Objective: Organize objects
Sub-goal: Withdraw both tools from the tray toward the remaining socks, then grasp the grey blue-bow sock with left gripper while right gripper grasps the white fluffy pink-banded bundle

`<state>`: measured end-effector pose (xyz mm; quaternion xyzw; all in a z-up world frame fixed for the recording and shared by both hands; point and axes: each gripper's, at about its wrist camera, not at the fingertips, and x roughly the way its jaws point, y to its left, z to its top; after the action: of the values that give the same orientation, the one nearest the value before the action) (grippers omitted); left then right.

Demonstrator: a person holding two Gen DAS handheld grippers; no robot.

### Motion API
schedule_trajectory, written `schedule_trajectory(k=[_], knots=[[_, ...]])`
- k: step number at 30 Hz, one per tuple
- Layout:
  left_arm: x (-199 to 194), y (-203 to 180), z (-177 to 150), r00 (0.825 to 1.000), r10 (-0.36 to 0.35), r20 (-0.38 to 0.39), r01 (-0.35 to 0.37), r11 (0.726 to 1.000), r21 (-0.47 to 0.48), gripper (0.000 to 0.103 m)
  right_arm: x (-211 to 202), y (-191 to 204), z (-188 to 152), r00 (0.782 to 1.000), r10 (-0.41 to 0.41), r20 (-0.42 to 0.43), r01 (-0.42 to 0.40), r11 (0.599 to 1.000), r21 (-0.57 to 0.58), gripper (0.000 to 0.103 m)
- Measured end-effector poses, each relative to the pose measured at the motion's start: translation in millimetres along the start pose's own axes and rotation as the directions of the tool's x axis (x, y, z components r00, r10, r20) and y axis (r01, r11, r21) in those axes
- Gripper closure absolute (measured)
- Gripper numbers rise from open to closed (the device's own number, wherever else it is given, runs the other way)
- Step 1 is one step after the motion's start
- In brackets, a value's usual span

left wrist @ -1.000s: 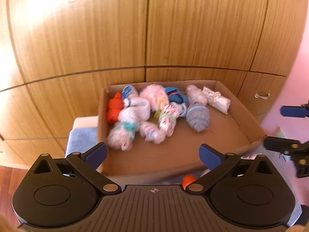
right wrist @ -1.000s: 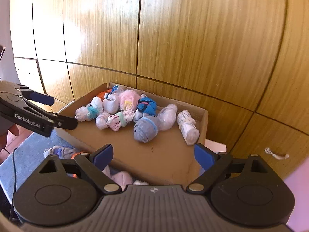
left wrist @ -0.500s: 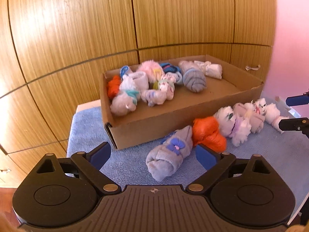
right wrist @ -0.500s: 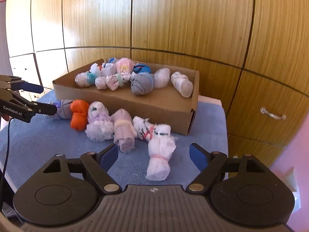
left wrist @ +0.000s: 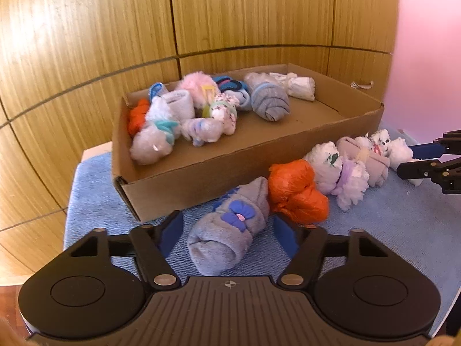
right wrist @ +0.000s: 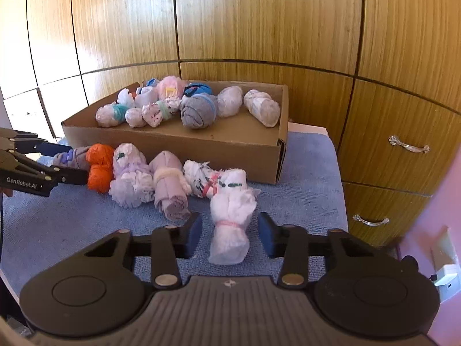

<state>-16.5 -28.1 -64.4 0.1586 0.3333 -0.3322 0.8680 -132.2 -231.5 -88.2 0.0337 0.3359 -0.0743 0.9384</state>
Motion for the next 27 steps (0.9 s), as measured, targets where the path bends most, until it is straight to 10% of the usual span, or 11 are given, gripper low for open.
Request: schedule_trajectory(k=[27], knots=[[-45.2, 3.5, 30.4, 1.0, -0.01, -0.025, 0.009, 0.999, -0.048, 0.047, -39.2, -6.3, 14.0, 0.999, 0.028, 0.036, -0.029, 0.999, 0.037, 0.081]])
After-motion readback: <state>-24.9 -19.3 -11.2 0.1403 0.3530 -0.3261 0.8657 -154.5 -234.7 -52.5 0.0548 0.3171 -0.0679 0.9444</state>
